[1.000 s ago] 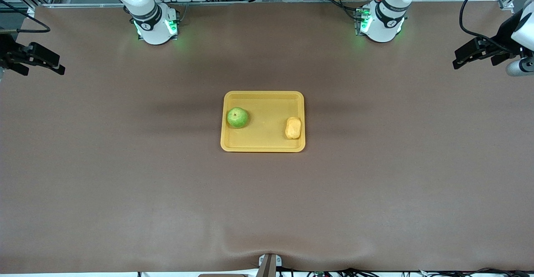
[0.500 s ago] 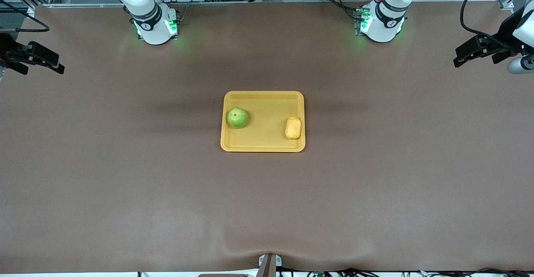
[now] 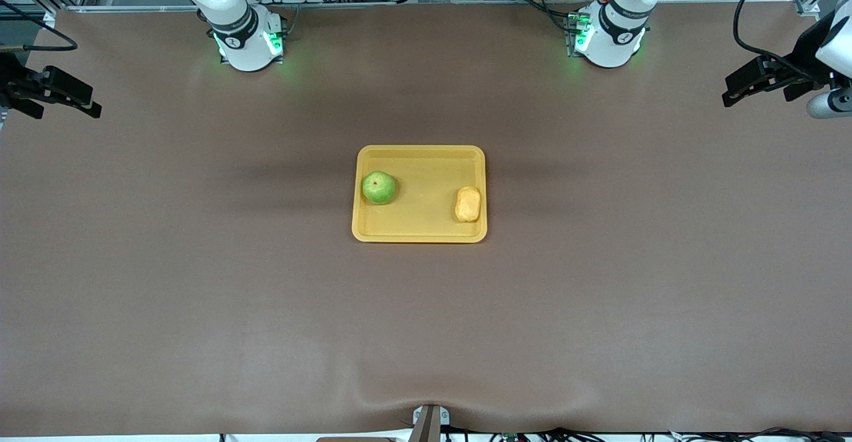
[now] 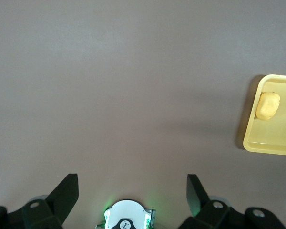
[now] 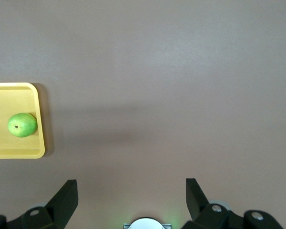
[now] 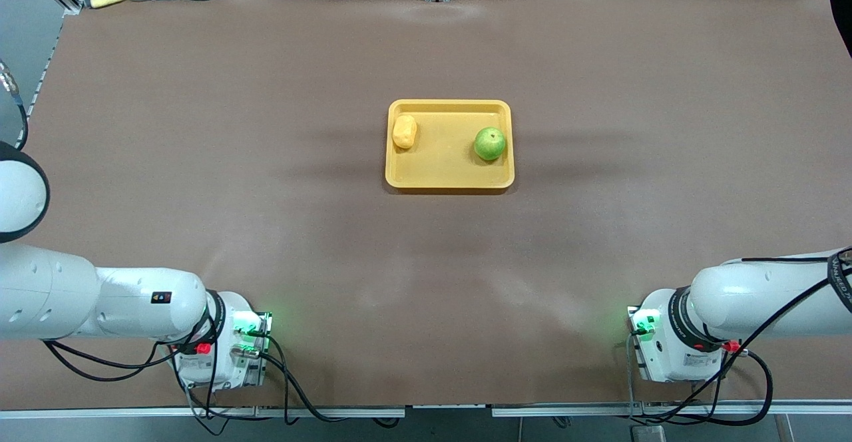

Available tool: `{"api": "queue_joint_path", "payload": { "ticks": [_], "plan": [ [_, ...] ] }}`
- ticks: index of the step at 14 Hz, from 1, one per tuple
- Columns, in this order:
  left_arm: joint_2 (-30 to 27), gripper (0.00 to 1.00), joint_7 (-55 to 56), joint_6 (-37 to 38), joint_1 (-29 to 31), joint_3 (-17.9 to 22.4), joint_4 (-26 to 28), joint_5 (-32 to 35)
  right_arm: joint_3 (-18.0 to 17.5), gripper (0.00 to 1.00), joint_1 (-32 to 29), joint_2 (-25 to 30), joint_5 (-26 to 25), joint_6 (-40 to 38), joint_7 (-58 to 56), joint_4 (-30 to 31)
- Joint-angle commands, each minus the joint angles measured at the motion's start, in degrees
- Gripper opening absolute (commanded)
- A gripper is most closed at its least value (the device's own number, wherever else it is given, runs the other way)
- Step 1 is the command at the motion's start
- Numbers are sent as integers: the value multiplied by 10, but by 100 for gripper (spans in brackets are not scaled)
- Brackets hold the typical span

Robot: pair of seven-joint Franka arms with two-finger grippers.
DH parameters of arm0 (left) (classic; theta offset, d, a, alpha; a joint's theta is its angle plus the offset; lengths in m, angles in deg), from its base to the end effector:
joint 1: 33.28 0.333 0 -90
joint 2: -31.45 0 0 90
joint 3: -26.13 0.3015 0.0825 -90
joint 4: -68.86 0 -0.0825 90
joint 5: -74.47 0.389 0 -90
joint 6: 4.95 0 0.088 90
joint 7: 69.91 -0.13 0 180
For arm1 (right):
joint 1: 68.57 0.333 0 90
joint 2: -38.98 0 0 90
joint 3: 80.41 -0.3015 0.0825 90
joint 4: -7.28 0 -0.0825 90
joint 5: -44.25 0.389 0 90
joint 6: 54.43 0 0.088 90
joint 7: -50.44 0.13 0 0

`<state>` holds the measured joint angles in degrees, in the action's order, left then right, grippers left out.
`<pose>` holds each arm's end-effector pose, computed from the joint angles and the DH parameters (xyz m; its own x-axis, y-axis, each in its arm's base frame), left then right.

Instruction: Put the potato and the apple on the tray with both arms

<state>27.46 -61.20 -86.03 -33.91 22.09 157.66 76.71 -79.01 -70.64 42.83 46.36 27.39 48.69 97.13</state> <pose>0.5193 -0.0382 0.6215 0.9954 0.0770 -0.0577 0.0739 -0.9958 -0.0532 0.5220 -0.0269 0.6128 0.9971 -0.0245 -0.0716 -0.0274 -0.9988 -0.0406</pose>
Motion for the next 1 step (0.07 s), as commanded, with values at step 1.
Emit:
{"api": "queue_joint_path", "payload": {
  "ticks": [1],
  "plan": [
    [2, 100, 3, 14, -2, 4, -7, -8, -3, 100, -10, 0, -9, -8, -2, -12]
  ]
}}
